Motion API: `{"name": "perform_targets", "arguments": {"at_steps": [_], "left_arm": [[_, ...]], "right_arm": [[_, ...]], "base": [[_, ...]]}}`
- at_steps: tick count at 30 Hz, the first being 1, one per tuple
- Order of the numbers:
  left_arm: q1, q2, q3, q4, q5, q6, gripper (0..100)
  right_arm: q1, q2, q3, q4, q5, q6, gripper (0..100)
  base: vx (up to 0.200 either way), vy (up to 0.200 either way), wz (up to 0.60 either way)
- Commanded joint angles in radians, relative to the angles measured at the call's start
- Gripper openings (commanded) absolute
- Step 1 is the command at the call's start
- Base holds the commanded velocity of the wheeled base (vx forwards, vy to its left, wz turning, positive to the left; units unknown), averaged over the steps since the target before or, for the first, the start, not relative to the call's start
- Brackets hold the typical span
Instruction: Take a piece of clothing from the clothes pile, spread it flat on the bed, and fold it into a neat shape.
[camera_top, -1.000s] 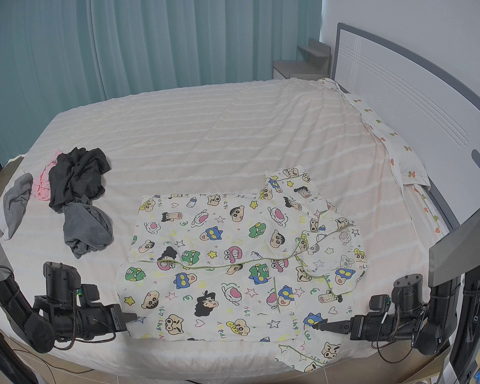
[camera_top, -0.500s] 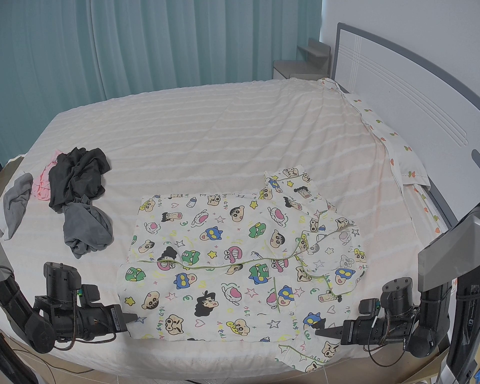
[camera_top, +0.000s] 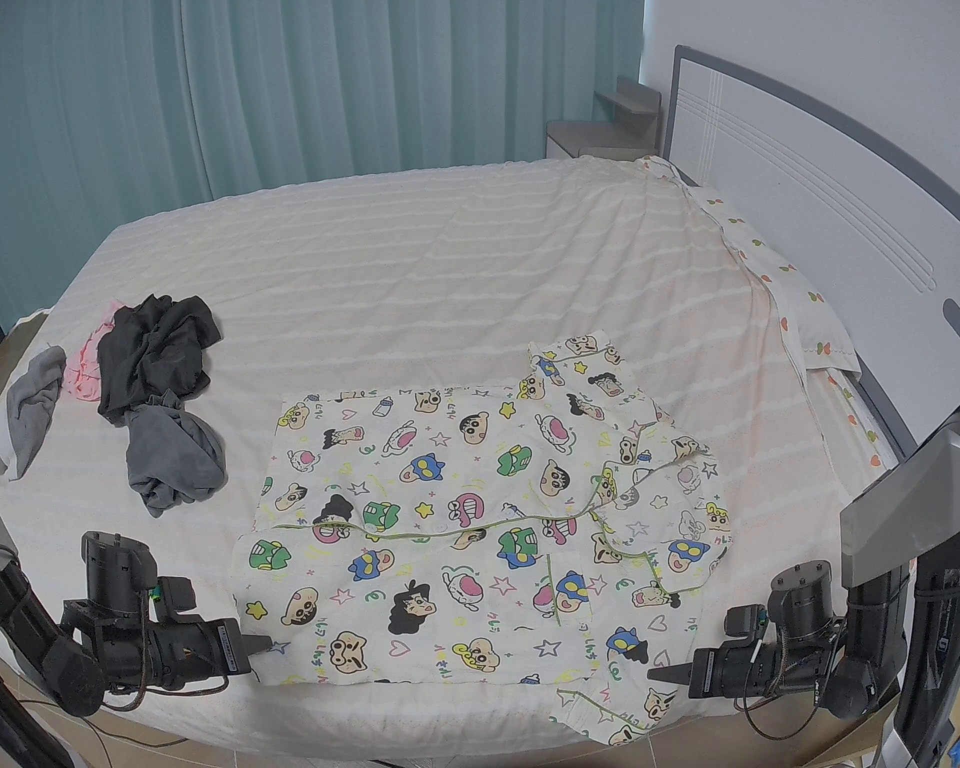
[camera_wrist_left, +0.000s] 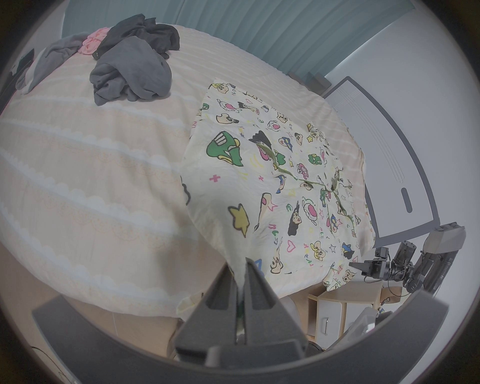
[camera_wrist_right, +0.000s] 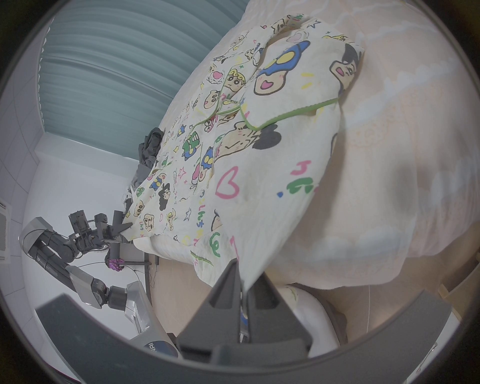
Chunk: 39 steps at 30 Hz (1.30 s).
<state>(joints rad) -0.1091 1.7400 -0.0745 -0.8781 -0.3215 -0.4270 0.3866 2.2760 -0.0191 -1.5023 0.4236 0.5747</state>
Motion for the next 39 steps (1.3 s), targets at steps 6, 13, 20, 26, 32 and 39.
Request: {"name": "perform_targets", "arguments": {"at_steps": [6, 13, 20, 26, 32, 39], "left_arm": [[0.002, 0.010, 0.042, 0.004, 0.098, 0.017, 0], [0.003, 0.036, 0.065, 0.007, 0.117, 0.106, 0], [-0.007, 0.075, 0.067, 0.039, 0.145, 0.132, 0], [-0.007, 0.075, 0.067, 0.037, 0.142, 0.129, 0], [-0.007, 0.076, 0.065, 0.031, 0.139, 0.125, 0], [-0.007, 0.076, 0.065, 0.033, 0.137, 0.122, 0]], "right_arm": [[0.006, -0.073, 0.019, 0.093, -0.002, -0.010, 0], [0.006, -0.147, 0.019, 0.188, -0.002, -0.013, 0], [0.009, -0.207, 0.019, 0.295, 0.003, -0.050, 0], [0.009, -0.193, 0.019, 0.278, 0.010, -0.052, 0], [0.021, -0.133, 0.019, 0.188, 0.006, -0.039, 100], [0.023, -0.078, 0.015, 0.109, 0.006, -0.033, 100]], "base": [[0.000, 0.000, 0.00], [0.000, 0.000, 0.00], [0.000, 0.000, 0.00], [0.000, 0.000, 0.00], [0.000, 0.000, 0.00], [0.000, 0.000, 0.00]]}}
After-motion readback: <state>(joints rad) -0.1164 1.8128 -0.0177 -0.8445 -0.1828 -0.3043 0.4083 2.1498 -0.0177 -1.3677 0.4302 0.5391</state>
